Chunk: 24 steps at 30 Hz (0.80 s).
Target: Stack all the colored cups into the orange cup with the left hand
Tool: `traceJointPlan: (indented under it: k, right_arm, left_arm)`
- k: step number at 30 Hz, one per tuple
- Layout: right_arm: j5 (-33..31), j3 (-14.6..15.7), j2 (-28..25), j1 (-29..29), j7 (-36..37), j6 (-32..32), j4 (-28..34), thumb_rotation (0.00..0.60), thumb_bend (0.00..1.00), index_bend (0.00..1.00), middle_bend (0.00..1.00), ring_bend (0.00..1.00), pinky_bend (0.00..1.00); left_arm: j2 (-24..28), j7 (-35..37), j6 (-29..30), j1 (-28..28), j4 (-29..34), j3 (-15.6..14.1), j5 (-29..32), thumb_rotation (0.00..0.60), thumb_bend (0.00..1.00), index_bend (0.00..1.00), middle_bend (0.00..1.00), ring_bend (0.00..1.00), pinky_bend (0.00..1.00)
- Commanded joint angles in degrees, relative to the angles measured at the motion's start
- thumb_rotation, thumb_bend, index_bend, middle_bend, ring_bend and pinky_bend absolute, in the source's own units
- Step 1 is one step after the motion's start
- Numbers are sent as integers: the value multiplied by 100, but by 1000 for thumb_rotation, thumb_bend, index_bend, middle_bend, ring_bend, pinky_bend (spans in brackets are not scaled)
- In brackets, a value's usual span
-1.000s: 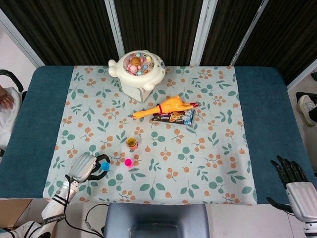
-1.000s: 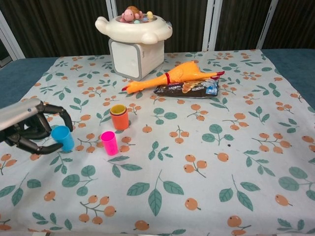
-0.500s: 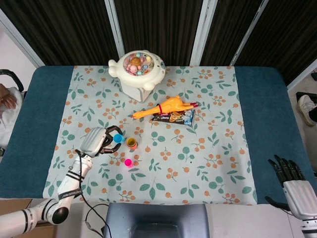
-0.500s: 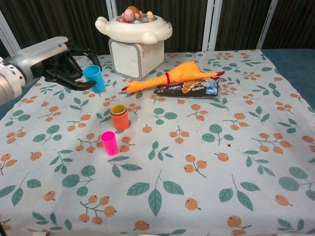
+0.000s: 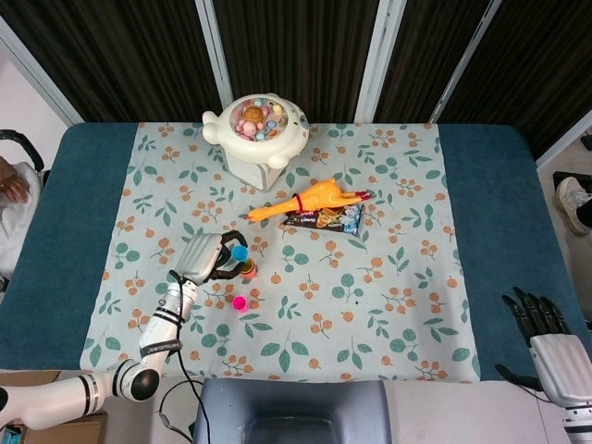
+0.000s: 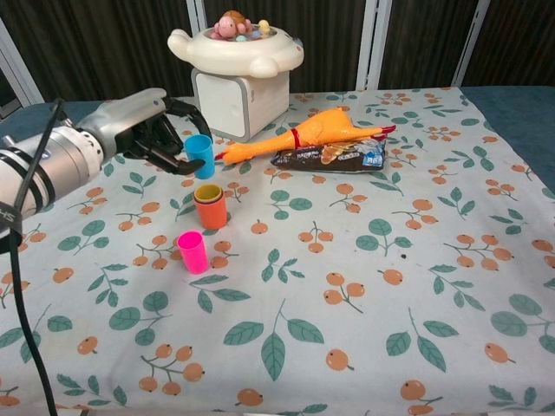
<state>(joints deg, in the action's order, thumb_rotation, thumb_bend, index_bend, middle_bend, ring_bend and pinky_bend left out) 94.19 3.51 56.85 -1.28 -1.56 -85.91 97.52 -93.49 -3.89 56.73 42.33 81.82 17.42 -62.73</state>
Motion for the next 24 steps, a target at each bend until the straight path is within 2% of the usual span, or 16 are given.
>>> traceJointPlan:
  k: [1, 13, 24]
  right_arm:
    - [8, 2, -1, 5, 2, 1, 4, 600, 212, 0, 0, 0, 0]
    - [49, 17, -52, 12, 111, -24, -2, 600, 213, 0, 0, 0, 0]
    - [67, 27, -49, -6, 124, -60, -32, 600, 213, 0, 0, 0, 0]
  left_arm:
    - [-70, -55, 16, 37, -48, -48, -16, 600, 347, 535, 1000, 1000, 1000]
    - [-432, -294, 66, 152, -342, -151, -6, 600, 347, 535, 1000, 1000, 1000]
    - [-383, -244, 49, 118, -456, -160, 5, 600, 348, 537, 1000, 1000, 1000]
